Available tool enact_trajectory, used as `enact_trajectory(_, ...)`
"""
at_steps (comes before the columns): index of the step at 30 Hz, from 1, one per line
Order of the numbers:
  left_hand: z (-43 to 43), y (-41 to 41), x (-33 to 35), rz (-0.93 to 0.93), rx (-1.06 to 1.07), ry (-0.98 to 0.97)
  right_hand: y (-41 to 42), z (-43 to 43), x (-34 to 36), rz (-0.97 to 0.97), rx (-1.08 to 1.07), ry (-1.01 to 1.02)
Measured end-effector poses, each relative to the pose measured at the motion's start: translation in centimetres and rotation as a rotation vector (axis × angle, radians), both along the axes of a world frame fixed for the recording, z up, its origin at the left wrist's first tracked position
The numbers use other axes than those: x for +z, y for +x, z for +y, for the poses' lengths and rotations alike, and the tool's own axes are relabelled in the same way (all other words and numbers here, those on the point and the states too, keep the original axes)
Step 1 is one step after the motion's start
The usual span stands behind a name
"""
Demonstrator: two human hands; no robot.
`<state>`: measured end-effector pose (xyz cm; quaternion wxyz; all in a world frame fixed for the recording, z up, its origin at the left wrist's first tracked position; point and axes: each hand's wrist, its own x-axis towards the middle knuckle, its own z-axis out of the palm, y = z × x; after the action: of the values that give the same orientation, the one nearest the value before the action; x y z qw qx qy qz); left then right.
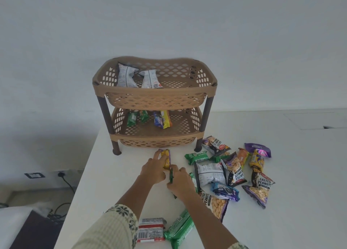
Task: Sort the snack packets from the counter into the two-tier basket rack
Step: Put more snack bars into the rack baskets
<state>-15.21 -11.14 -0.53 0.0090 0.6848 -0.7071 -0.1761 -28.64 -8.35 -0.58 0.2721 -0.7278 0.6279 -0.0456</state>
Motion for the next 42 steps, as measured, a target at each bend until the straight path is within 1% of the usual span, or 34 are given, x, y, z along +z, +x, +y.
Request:
enact_trajectory(4,1.2,0.4,-0.3,-0.025,0.029,0.027,0.1,0.1,0.1,-0.018,-0.017,0.012)
enact_trajectory(8,3.1,1.3,-0.8,-0.006,0.137,-0.098,0.2,0.4,0.3,-0.039,-0.047,0.039)
enact_trajectory(11,4.4,2.2,-1.1,0.039,0.166,-0.127,0.3,0.5,0.6,-0.076,-0.072,0.07)
enact_trajectory(13,5.1,2.8,-1.1,0.121,0.187,-0.141,0.5,0.7,0.8,-0.123,-0.088,0.075)
enact_trajectory(15,6.0,3.2,-0.7,0.241,0.225,-0.176,0.8,0.8,1.0,-0.2,-0.109,0.065)
enact_trajectory(18,7.2,3.6,0.2,0.38,0.256,-0.296,1.4,1.2,1.6,-0.304,-0.139,0.027)
enact_trajectory(21,7.7,4.1,2.1,0.468,0.192,-0.455,2.6,1.5,3.1,-0.38,-0.142,-0.053)
enact_trajectory(24,7.3,4.9,5.4,0.553,0.112,-0.617,3.8,1.1,5.8,-0.474,-0.13,-0.182)
enact_trajectory(27,6.3,6.3,9.5,0.599,0.054,-0.76,5.0,0.3,9.4,-0.587,-0.107,-0.321)
enact_trajectory(29,5.5,7.2,12.1,0.621,0.018,-0.832,5.6,-0.3,11.9,-0.629,-0.092,-0.391)
enact_trajectory(34,3.6,8.4,18.3,0.671,-0.034,-0.964,6.5,-1.7,18.0,-0.756,-0.07,-0.532)
enact_trajectory(36,2.6,8.8,20.8,0.678,-0.067,-0.983,6.5,-2.4,20.3,-0.783,-0.064,-0.596)
enact_trajectory(39,0.7,9.2,23.8,0.626,-0.071,-1.001,6.4,-3.7,23.6,-0.783,-0.083,-0.67)
enact_trajectory(42,-1.6,9.1,25.6,0.551,-0.06,-0.983,5.9,-5.6,25.7,-0.722,-0.076,-0.732)
